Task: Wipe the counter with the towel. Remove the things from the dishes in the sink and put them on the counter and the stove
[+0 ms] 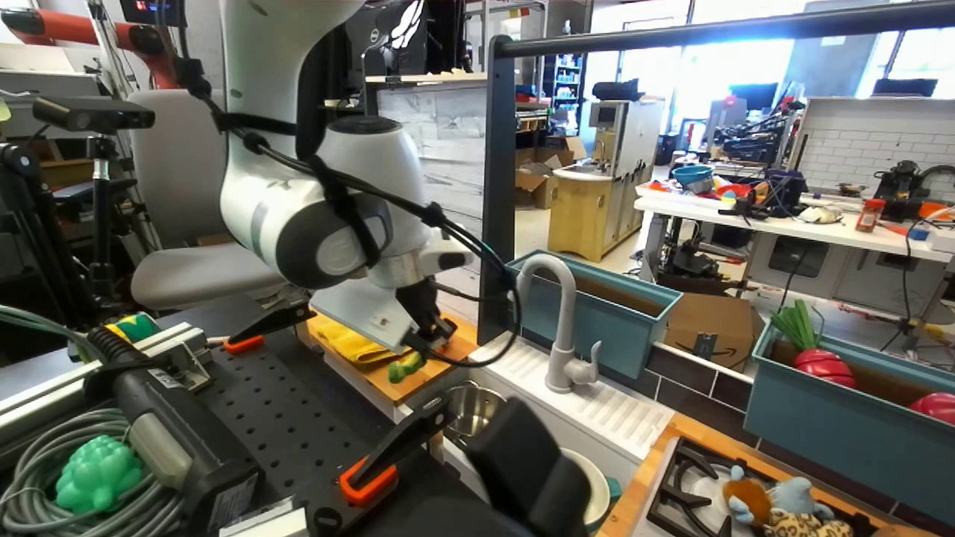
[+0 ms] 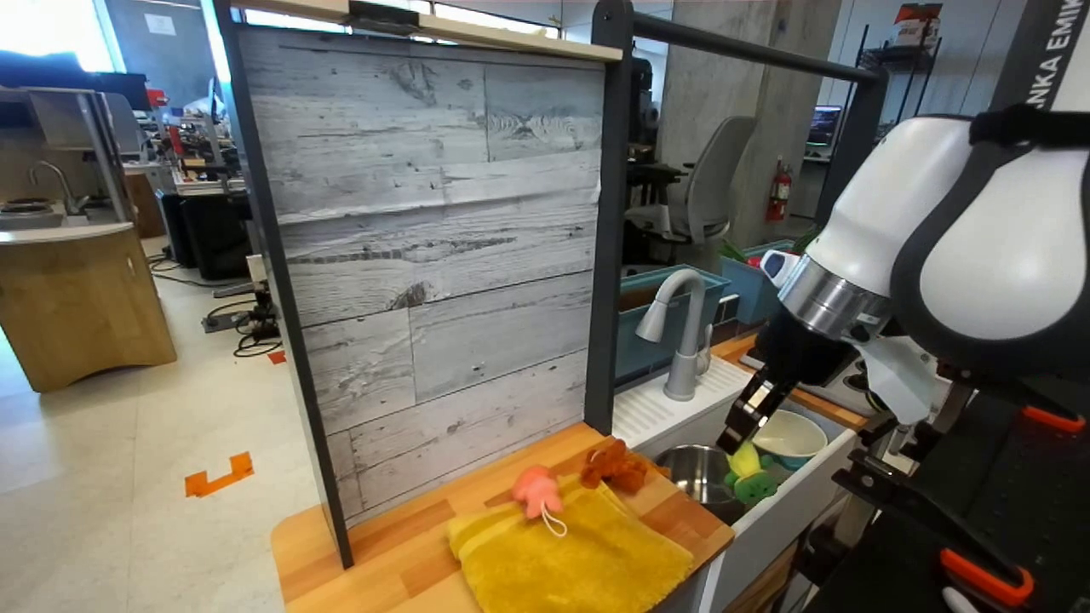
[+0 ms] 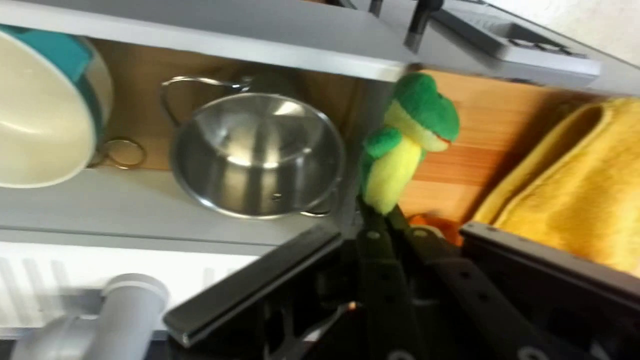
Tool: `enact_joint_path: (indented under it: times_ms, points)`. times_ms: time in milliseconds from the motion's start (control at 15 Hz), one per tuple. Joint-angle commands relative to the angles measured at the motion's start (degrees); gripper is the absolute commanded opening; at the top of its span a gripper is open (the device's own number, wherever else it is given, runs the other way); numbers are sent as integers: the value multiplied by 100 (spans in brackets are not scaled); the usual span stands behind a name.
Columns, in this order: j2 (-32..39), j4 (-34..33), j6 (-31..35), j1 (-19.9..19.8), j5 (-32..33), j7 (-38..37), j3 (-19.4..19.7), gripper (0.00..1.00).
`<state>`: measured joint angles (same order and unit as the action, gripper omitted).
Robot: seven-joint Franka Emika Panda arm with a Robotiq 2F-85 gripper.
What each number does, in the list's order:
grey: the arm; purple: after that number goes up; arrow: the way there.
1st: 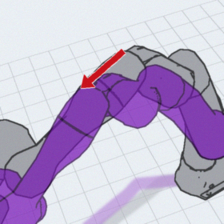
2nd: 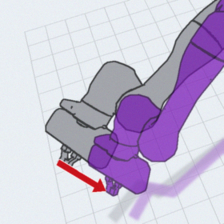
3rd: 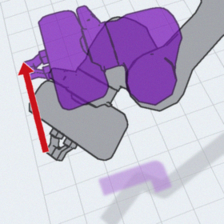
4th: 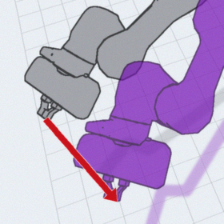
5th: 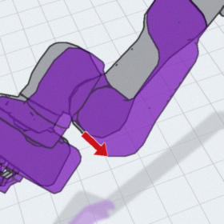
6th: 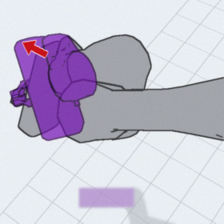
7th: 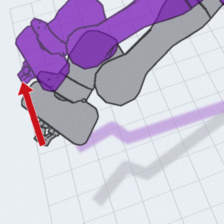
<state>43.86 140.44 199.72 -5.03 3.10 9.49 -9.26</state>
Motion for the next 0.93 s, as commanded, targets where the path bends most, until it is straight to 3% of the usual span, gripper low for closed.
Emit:
enact_joint_path:
  times_ms: [0, 200, 333, 467, 667, 867]
  points:
    - [-401, 215, 403, 1563, -1313, 32, 164, 1]
    - [-402, -392, 464, 2944, -2794, 339, 425, 1]
    - [-328, -1014, 207, 3902, -3772, 507, 880, 1]
    - [-87, -1702, -199, 4850, -4723, 747, 1582, 1]
    - [740, -2672, -892, 6227, -5956, 973, 2948, 1]
    - [1629, -3198, -1907, 7131, -5871, 26, 4254, 1]
